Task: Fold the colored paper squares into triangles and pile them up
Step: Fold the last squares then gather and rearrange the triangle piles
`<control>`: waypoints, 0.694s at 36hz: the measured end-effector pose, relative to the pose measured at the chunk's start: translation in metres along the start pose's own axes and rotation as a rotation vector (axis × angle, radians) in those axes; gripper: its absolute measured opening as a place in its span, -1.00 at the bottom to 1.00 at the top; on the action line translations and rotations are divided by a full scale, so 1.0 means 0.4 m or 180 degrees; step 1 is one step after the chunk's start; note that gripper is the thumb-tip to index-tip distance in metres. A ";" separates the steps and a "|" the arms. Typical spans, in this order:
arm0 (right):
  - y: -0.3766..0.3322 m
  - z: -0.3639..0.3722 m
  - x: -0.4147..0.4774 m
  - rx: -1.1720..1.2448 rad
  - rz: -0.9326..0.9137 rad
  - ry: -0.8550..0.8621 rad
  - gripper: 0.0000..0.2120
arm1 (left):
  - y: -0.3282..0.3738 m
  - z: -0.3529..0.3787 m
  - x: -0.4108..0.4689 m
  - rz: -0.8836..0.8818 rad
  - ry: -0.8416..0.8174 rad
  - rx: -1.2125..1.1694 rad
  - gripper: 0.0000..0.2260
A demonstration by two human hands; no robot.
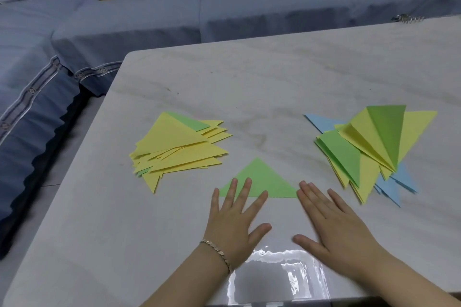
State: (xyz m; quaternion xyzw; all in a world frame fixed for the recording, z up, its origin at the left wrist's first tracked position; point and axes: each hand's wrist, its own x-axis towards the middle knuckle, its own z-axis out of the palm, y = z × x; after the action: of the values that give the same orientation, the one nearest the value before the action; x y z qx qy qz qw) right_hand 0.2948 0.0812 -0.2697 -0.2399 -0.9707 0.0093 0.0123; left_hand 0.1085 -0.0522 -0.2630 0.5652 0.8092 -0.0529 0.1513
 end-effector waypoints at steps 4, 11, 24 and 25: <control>-0.001 0.009 -0.003 -0.0001 0.0028 0.0043 -0.26 | -0.020 -0.012 -0.016 0.0039 0.0207 -0.0077 -0.32; -0.003 0.004 0.000 0.0019 0.0041 0.0030 -0.26 | -0.070 -0.027 -0.059 -0.0205 0.0591 -0.0427 -0.21; -0.006 0.001 0.002 0.0142 0.0121 -0.0074 -0.25 | -0.053 -0.107 -0.005 -0.1268 0.1164 -0.1066 -0.71; -0.005 0.001 0.002 0.0148 0.0126 -0.0085 -0.25 | -0.044 -0.108 0.010 -0.1257 0.1089 -0.1025 -0.61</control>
State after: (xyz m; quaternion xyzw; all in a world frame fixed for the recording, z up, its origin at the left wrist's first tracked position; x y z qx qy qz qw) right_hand 0.2931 0.0797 -0.2699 -0.2585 -0.9653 0.0353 0.0047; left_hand 0.0831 -0.0438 -0.2245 0.3665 0.9151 0.1435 0.0873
